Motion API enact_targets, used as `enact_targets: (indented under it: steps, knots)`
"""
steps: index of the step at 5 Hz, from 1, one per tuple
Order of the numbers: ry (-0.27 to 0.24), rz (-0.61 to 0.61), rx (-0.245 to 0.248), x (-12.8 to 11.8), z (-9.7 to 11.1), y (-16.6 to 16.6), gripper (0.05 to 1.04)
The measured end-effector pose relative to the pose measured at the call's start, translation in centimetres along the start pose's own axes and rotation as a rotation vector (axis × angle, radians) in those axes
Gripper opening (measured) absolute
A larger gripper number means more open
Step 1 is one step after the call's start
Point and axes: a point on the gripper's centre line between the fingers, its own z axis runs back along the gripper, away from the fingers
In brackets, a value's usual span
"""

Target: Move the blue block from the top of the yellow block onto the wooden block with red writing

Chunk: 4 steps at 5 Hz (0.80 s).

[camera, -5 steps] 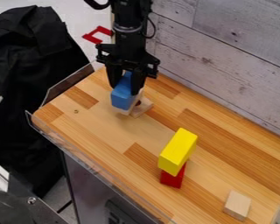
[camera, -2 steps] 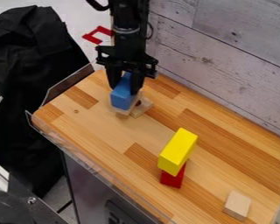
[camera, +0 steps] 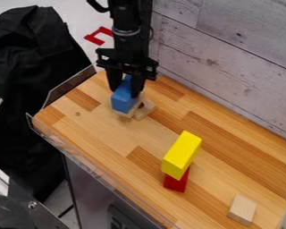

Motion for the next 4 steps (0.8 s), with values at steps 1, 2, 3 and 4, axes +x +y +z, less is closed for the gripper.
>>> enact_targets:
  steps: [1, 2, 3, 4]
  knots:
    - [-0.01, -0.002, -0.017, 0.1, 0.0, -0.3, 0.871]
    - [-0.048, -0.003, -0.011, -0.1, 1.5, -0.3, 1.005]
    - [-0.083, 0.011, -0.001, -0.8, 3.4, -0.4, 1.001]
    - [-0.14, 0.024, 0.023, -1.9, 6.0, -0.4, 1.001]
